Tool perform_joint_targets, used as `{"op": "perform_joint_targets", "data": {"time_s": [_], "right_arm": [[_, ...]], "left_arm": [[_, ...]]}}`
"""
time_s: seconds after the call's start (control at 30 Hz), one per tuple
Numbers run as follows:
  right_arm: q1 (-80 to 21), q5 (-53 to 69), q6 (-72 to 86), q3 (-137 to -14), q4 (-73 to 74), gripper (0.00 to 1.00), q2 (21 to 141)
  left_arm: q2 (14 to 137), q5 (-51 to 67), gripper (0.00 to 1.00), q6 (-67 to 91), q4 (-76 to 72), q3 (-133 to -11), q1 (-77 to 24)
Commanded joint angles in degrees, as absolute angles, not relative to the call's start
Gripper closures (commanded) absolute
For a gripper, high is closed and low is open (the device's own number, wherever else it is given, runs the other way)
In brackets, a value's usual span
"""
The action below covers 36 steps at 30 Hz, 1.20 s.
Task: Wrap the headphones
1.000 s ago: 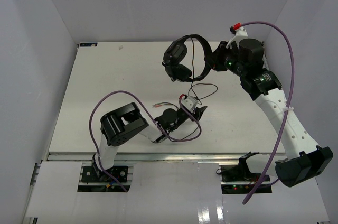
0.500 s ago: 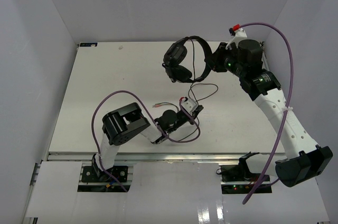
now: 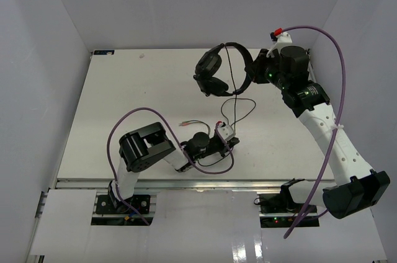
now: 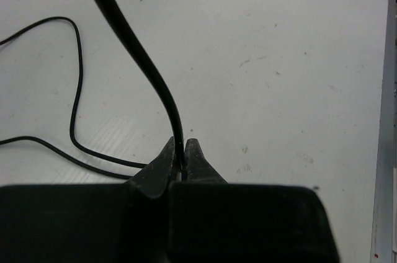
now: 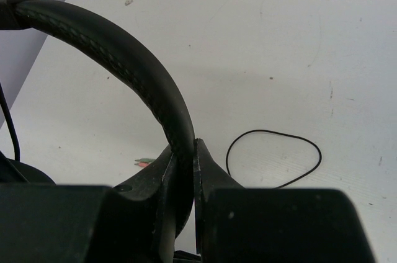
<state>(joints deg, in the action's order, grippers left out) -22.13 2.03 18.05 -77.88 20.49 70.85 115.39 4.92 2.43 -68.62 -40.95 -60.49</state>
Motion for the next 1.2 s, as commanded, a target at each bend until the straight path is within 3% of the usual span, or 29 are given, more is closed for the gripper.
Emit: {"op": "perform_joint_targets", "data": {"time_s": [0.0, 0.33, 0.57, 0.83, 1.0, 1.17], "right_arm": [[-21.41, 3.92, 18.14, -80.44, 16.08, 0.92, 69.35], [-19.22, 12.64, 14.37, -81.8, 16.8, 0.92, 67.35], [-16.41, 34.15, 1.28, -81.99, 18.56, 0.92, 64.1], [-16.17, 51.4, -23.63, -85.6, 38.75, 0.92, 63.9], [-17.98, 40.59, -37.47, -83.25, 46.52, 0.92, 62.05], [-22.85, 25.26, -42.47, -76.47, 43.74, 0.92, 59.21]], "left_arm": [[112.08, 6.19, 1.0, 2.11, -65.08, -38.96, -60.05], [107.78, 6.09, 1.0, 1.89, -62.71, -34.2, -56.65], [99.25, 7.48, 1.0, 0.43, -59.79, -29.16, -51.91], [85.61, 18.45, 1.0, 0.62, -49.49, -26.02, -42.02], [77.58, 31.82, 1.0, 2.83, -40.92, -27.4, -37.02], [71.98, 39.2, 0.99, 5.2, -25.6, -33.57, -34.38]]}}
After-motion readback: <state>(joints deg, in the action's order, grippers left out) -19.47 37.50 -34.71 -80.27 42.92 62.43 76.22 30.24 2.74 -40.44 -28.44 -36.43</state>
